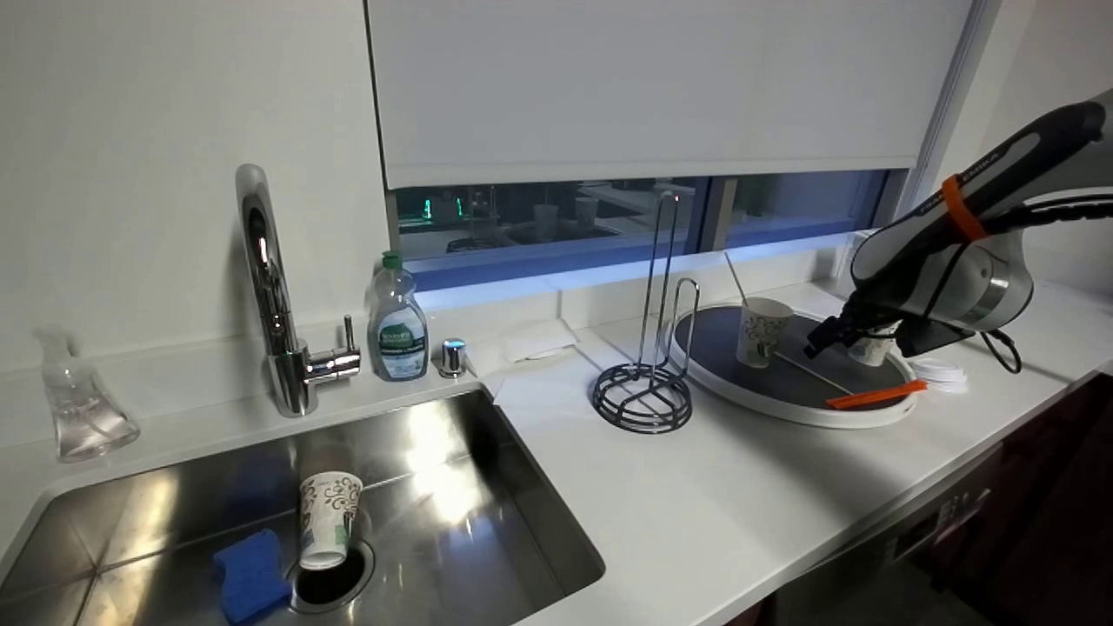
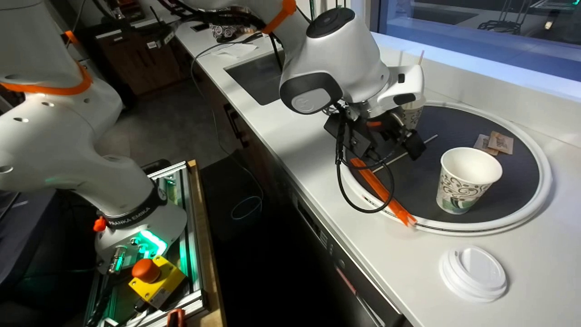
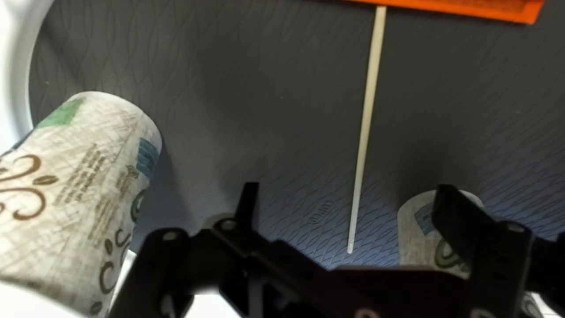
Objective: Move the coffee cup on the left to the left then put one chopstick in the coffee cup on the right.
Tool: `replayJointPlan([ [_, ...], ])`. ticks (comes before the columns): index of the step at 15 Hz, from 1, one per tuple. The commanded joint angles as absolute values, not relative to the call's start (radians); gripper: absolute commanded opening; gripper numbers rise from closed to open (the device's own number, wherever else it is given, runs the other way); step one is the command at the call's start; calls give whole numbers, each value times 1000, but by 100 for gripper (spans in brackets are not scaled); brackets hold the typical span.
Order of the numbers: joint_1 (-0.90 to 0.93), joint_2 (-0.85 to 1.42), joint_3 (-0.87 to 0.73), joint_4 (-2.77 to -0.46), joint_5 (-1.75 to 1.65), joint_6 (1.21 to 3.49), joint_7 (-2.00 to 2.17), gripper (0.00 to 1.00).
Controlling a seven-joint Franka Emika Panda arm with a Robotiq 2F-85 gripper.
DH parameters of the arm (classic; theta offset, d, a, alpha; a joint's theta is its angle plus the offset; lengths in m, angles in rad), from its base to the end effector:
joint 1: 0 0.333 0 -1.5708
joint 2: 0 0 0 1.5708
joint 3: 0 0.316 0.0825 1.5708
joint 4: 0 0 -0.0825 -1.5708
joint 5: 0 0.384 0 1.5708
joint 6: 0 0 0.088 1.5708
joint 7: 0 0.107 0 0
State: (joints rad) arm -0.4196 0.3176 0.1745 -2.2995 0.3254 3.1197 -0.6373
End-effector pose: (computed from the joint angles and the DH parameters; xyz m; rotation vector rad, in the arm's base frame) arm 0.5418 -0.1649 0.2639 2.9604 0.0681 0.7641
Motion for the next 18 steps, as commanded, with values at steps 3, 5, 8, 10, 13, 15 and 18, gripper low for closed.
replayJointPlan([
  [3,-457,394,212,-2272,329,3171,-656,97],
  [5,-461,408,217,-2266,328,3171,-655,72],
  [8,-455,419,212,-2257,326,3156,-648,53],
  [10,-451,423,206,-2254,324,3154,-645,37],
  [13,-443,426,197,-2249,320,3152,-643,14],
  [15,-441,428,195,-2246,319,3147,-643,0],
  [18,-439,416,189,-2249,314,3114,-643,0],
])
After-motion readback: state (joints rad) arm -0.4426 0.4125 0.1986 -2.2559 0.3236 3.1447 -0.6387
